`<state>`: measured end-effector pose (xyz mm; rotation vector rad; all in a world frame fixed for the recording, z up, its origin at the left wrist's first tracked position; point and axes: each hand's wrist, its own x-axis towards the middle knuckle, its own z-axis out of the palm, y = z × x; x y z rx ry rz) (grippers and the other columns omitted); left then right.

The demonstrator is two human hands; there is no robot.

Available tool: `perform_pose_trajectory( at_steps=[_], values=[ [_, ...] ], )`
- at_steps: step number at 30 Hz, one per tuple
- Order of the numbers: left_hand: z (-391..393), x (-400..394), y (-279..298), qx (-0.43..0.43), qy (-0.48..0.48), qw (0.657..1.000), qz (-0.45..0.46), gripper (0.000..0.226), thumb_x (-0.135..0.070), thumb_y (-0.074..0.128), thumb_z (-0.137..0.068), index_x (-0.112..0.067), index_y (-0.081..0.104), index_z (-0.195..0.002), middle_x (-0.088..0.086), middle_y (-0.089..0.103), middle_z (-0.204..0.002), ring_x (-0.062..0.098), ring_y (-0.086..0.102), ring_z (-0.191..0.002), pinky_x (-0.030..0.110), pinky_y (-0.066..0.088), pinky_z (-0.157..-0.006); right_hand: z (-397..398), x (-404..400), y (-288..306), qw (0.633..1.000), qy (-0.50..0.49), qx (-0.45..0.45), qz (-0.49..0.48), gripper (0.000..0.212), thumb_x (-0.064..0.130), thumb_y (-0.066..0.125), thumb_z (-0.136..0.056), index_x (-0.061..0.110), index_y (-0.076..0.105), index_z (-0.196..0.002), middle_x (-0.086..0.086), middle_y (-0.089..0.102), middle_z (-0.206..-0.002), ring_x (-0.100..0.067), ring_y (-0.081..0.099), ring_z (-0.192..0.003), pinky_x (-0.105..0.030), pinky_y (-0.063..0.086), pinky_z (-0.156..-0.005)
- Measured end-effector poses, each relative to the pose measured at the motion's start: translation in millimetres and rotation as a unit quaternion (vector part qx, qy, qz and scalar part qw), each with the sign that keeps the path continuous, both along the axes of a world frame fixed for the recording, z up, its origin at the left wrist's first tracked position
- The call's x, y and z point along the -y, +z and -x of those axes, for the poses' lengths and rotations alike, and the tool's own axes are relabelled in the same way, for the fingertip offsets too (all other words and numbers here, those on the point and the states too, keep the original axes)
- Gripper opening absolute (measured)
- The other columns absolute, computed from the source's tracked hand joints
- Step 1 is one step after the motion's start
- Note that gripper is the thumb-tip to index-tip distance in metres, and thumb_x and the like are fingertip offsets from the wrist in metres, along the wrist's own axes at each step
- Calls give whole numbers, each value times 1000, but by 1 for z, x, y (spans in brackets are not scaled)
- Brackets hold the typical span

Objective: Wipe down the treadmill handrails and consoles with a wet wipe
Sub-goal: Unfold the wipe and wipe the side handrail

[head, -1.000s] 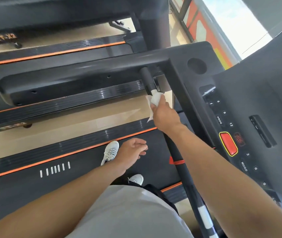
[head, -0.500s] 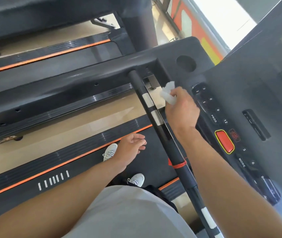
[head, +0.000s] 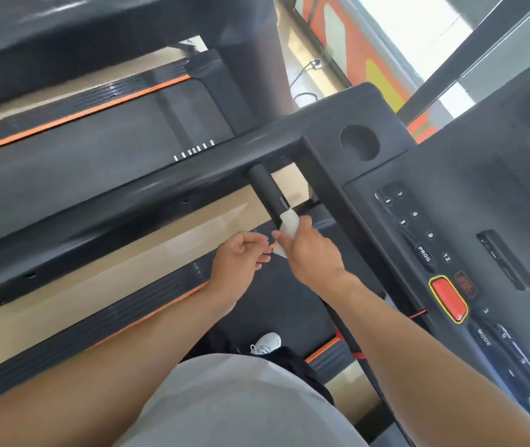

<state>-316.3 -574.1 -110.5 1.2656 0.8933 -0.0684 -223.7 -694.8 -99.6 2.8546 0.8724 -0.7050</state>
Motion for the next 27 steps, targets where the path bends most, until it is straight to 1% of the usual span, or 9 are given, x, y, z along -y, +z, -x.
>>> perform_pose_trajectory(
  at_steps=[3,5,8,10,12,14,17,20,27],
  values=[
    [-13,-18,5,6,-7,1000,-11,9,-18,64,-97,-16,71,-100,-2,77,-87,11,73,-82,27,58,-82,-24,-31,0,984,-115,-54,-126,75,52,43,-105,11,14,-160,-18,58,-133,-39,61,-115,-43,48,-84],
    [-17,-26,6,4,-19,1000,-17,9,-19,64,-97,-16,72,-101,-1,77,-89,13,73,-84,27,57,-83,-41,-46,1,968,-158,-130,-145,79,59,48,-100,12,22,-157,-17,65,-126,-39,63,-113,-44,49,-91],
    [-25,-35,9,8,-38,999,-18,10,-15,63,-96,-14,72,-99,1,77,-89,13,72,-83,26,58,-82,-43,-29,8,928,-185,-264,-185,42,52,58,-97,17,54,-119,-6,70,-94,-24,71,-75,-41,59,-75],
    [-35,-39,12,23,-60,998,-16,10,-14,63,-96,-13,72,-98,1,77,-88,13,73,-83,23,58,-80,-33,0,6,887,-227,-337,-219,26,41,62,-98,18,52,-98,-6,66,-82,-20,65,-60,-37,56,-62],
    [-47,-42,14,38,-88,995,-25,11,-13,61,-97,-14,72,-99,-1,77,-88,11,73,-83,20,57,-78,-18,26,5,861,-289,-362,-211,33,45,65,-97,19,45,-103,-10,68,-82,-22,64,-58,-37,54,-58],
    [-57,-44,14,50,-120,991,-38,12,-12,60,-97,-15,72,-98,0,77,-89,10,73,-82,20,55,-77,-6,36,7,863,-330,-329,-195,45,59,62,-94,20,41,-103,-9,69,-83,-22,65,-58,-37,54,-56],
    [-61,-47,15,79,-169,981,-43,12,-14,62,-95,-19,73,-94,-2,76,-89,10,72,-84,26,55,-84,5,28,8,941,-270,-178,-98,62,79,37,-89,18,40,-99,0,61,-84,-25,63,-73,-38,47,-63],
    [-63,-51,12,108,-229,963,-94,11,-18,65,-95,-26,72,-93,-12,74,-87,3,69,-88,22,53,-81,6,-1,7,973,-224,-32,-37,69,77,24,-89,18,49,-114,3,52,-108,-26,60,-98,-38,46,-72],
    [-60,-67,-4,109,-182,969,-127,8,-28,64,-92,-32,68,-98,-15,71,-99,8,67,-100,38,56,-92,-24,-48,-8,982,-179,-18,-60,53,58,38,-103,13,42,-131,-2,63,-115,-29,66,-97,-35,43,-68]
  ],
)
